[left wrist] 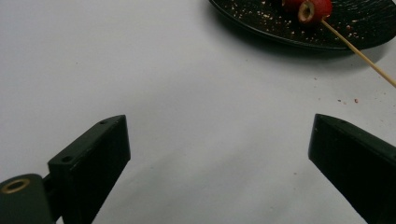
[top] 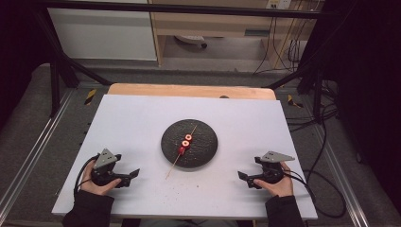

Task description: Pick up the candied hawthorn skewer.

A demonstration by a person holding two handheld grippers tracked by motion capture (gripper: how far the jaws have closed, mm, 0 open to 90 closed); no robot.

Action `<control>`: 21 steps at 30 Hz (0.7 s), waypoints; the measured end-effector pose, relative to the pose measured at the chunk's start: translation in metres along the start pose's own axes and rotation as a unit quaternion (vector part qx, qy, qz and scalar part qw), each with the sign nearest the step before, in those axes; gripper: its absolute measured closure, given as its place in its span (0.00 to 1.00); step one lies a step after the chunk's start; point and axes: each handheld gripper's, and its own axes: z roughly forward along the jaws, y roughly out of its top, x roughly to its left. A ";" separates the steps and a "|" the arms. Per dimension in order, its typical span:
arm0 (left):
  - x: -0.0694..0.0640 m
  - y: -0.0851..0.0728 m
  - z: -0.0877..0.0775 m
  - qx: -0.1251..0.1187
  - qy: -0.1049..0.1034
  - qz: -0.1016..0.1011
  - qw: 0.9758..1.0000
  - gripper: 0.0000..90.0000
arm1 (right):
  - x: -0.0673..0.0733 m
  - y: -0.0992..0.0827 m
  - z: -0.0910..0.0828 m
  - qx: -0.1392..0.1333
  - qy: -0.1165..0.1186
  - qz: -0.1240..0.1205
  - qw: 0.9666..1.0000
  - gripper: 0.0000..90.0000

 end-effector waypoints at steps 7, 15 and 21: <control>-0.001 0.000 0.000 0.004 0.000 -0.001 1.000 0.06 | 0.001 0.000 -0.001 0.000 0.004 0.002 1.000 0.04; -0.005 0.003 0.000 0.004 -0.004 0.001 1.000 0.06 | 0.001 0.000 -0.001 0.002 0.005 0.004 1.000 0.04; -0.010 0.005 0.003 0.010 -0.009 0.002 1.000 0.06 | 0.001 0.000 -0.001 0.002 0.005 0.003 1.000 0.04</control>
